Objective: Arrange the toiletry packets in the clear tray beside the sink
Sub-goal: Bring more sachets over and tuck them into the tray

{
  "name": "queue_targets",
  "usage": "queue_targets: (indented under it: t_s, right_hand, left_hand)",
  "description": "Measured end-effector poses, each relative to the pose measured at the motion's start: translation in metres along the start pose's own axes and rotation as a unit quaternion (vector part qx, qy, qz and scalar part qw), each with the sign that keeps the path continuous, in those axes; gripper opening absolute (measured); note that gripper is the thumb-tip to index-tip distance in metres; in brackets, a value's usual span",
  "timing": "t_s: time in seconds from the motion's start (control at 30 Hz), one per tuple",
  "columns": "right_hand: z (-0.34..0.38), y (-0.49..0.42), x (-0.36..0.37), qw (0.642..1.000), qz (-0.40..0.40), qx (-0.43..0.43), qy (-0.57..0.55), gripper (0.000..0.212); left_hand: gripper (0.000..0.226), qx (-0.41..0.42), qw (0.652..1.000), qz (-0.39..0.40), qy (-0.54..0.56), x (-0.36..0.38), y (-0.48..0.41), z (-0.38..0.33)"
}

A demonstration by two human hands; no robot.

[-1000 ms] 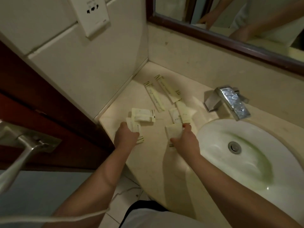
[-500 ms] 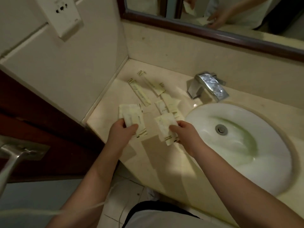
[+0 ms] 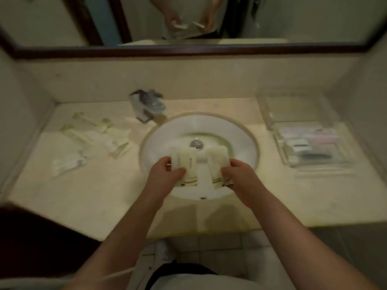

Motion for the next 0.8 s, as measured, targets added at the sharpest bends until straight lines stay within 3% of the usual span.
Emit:
queue_targets:
  t_s: [0.17, 0.37, 0.47, 0.6, 0.7, 0.8]
  right_hand:
    - [-0.004, 0.028, -0.105, 0.999, -0.048, 0.006, 0.011, 0.029]
    - [0.004, 0.027, -0.183, 0.996, -0.071, 0.012, -0.056, 0.038]
    - [0.006, 0.015, -0.205, 0.979, -0.008, 0.051, -0.196, 0.024]
    - [0.015, -0.006, -0.234, 0.922, 0.135, 0.094, -0.351, 0.051]
    - [0.022, -0.016, -0.261, 0.886, 0.167, 0.112, -0.418, 0.049]
    - [0.029, -0.029, -0.285, 0.881, 0.171, 0.107, -0.427, 0.039]
  left_hand:
    - [0.018, 0.021, 0.998, 0.054, -0.003, 0.113, 0.036, -0.022]
    - [0.025, -0.095, 0.98, 0.125, 0.118, 0.206, 0.043, -0.028]
    - [0.007, -0.128, 0.974, 0.121, 0.145, 0.236, 0.029, -0.033]
    - [0.018, -0.132, 0.962, 0.161, 0.175, 0.278, -0.008, -0.047]
    - [0.022, -0.113, 0.961, 0.148, 0.205, 0.304, -0.032, -0.055]
    - [0.025, -0.078, 0.975, 0.157, 0.133, 0.333, -0.053, -0.061]
Point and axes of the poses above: each hand's wrist, its own y-axis away from the middle knuckle, its own x-axis out of the palm, z = x × y, the point moved 5 cm from there along -y, towards the middle knuckle, and after that the axes turned 1 degree about -z, right-handed, at the moved point
